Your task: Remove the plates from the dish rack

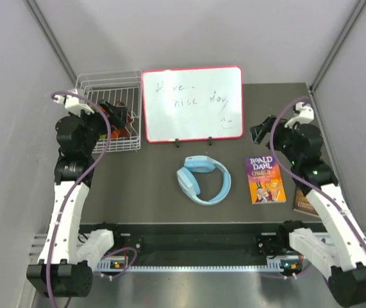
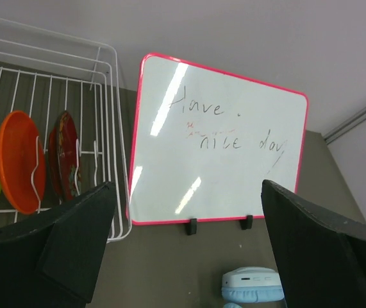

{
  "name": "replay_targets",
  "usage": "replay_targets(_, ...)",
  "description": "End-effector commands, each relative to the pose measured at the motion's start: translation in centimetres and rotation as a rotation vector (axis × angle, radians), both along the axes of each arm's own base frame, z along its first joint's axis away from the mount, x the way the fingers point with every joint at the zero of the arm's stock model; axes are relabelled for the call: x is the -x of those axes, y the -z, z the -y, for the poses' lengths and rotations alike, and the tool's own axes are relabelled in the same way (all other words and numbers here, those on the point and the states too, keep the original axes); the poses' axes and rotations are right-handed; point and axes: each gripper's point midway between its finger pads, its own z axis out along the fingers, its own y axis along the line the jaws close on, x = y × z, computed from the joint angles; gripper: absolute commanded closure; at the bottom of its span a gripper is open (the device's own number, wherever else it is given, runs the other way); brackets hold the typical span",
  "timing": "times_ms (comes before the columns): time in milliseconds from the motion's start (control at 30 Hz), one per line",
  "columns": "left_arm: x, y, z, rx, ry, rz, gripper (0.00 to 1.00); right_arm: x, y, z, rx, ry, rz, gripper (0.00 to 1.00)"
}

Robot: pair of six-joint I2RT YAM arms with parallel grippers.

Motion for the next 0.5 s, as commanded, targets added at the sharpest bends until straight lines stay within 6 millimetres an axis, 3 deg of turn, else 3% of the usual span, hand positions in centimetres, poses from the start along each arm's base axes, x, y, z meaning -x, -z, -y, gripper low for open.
replay_targets(0, -1.3, 0.8, -0.2, -0.059, 0.002, 0.024, 0.01, -1.6, -0.3, -0.4, 0.005, 0.005, -0.035, 0.00)
replay_targets(100, -1.9, 2.5, 1.2, -0.079, 0.094, -0.001, 0.01, -1.9, 1.0, -0.3, 0.023, 0.010, -0.052, 0.00)
replay_targets(200, -3.5, 3.4, 0.9, -0.101, 0.084, 0.005, 0.05, -2.1, 1.9, 0.9, 0.050, 0.075, -0.062, 0.01)
replay_targets(367, -7.6, 7.0, -2.3, -0.148, -0.084, -0.084, 0.08, -2.3, 3.1, 1.5, 0.099, 0.094, -0.090, 0.00)
replay_targets(467, -9.4, 9.1, -3.2, -0.170, -0.127, -0.115, 0.11, -2.5, 3.9, 1.7, 0.117, 0.100, -0.111, 0.00)
